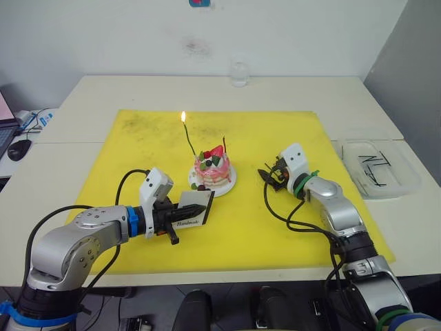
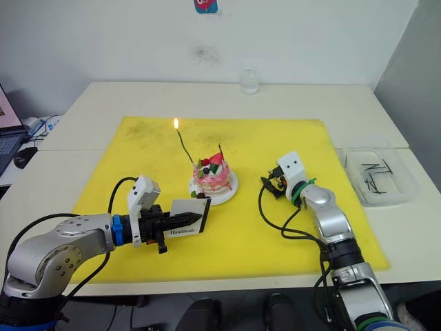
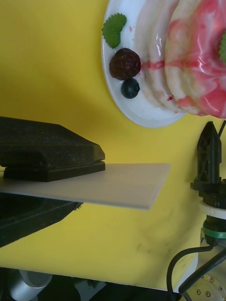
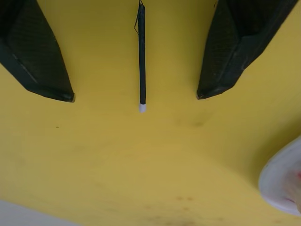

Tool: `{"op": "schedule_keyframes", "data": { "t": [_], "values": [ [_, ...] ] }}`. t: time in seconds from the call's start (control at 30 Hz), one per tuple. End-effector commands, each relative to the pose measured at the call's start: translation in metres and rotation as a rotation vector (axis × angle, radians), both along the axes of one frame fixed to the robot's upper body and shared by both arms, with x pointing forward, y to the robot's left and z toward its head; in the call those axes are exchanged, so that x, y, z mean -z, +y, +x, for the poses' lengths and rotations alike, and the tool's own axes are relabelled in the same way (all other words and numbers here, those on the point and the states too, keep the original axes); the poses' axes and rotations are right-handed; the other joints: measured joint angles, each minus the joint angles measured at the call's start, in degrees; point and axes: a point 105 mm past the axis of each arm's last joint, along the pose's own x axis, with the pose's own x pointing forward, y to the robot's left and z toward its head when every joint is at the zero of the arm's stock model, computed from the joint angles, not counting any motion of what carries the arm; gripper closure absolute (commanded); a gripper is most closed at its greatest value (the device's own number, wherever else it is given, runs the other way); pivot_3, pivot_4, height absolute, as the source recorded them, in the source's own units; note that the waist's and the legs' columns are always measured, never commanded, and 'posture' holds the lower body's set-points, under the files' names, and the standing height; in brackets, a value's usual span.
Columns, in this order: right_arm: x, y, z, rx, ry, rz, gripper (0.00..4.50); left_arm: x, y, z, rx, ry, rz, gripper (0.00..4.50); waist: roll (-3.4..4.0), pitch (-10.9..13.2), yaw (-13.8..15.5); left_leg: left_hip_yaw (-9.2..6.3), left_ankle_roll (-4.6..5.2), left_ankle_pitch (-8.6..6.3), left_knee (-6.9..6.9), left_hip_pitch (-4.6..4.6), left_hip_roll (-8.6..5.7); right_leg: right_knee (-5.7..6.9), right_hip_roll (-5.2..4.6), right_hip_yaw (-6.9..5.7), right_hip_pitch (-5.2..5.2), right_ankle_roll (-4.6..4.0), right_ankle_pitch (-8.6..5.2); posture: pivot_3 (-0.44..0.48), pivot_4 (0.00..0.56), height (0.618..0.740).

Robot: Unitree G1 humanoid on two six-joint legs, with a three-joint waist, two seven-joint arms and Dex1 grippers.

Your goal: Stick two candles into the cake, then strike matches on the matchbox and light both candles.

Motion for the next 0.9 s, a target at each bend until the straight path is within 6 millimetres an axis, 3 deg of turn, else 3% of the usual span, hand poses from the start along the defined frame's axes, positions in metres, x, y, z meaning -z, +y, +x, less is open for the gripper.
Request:
{"op": "schedule_keyframes", "data": {
  "t": [0.03, 0.3, 0.47, 0.63, 0.77, 0.9],
  "values": [
    [-0.008, -0.006, 0.002, 0.045, -0.023, -0.016, 1.63, -0.011, -0.001, -0.003, 0.019, -0.046, -0.003, 4.50, 0.00, 0.0, 0.0, -0.01, 0.00, 0.00, 0.00, 0.00, 0.00, 0.00, 0.00, -0.01, 0.01, 0.00, 0.00, 0.000, 0.150, 0.740],
    [-0.003, -0.004, -0.004, 0.048, -0.007, -0.013, 4.44, -0.010, -0.002, -0.003, 0.022, -0.046, -0.005, 4.50, 0.00, 0.0, 0.0, 0.00, 0.00, 0.00, 0.00, -0.01, 0.00, -0.02, -0.03, 0.01, 0.01, 0.01, 0.00, 0.000, 0.150, 0.740],
    [-0.004, -0.001, -0.004, 0.037, -0.005, -0.005, 4.48, -0.010, -0.002, -0.003, 0.024, -0.046, -0.002, 4.50, 0.00, 0.0, 0.0, 0.00, 0.00, 0.00, 0.00, 0.00, 0.00, -0.01, -0.03, -0.01, 0.01, 0.00, 0.00, 0.000, 0.150, 0.740],
    [-0.018, 0.006, -0.006, 0.004, -0.046, 0.032, 4.48, -0.011, -0.002, -0.002, 0.022, -0.049, -0.006, 4.50, 0.00, 0.0, -0.1, 0.00, 0.00, 0.00, 0.00, -0.01, 0.00, -0.02, -0.03, 0.00, 0.01, 0.00, 0.00, 0.000, 0.150, 0.740],
    [-0.045, 0.013, -0.019, -0.071, -0.103, 0.053, 4.48, -0.015, -0.005, -0.001, 0.024, -0.052, -0.026, 4.50, 0.00, 0.0, -0.1, 0.00, 0.00, 0.00, -0.02, -0.01, 0.01, -0.02, -0.03, 0.01, -0.01, 0.01, 0.00, 0.000, 0.150, 0.740],
    [-0.075, 0.014, -0.045, -0.176, -0.162, 0.013, 4.48, -0.021, -0.012, 0.001, 0.029, -0.055, -0.065, 4.50, 0.00, 0.0, 0.0, -0.03, 0.00, 0.00, -0.03, -0.03, 0.04, -0.04, -0.03, -0.03, -0.02, 0.01, -0.01, 0.000, 0.150, 0.740]
  ]
}}
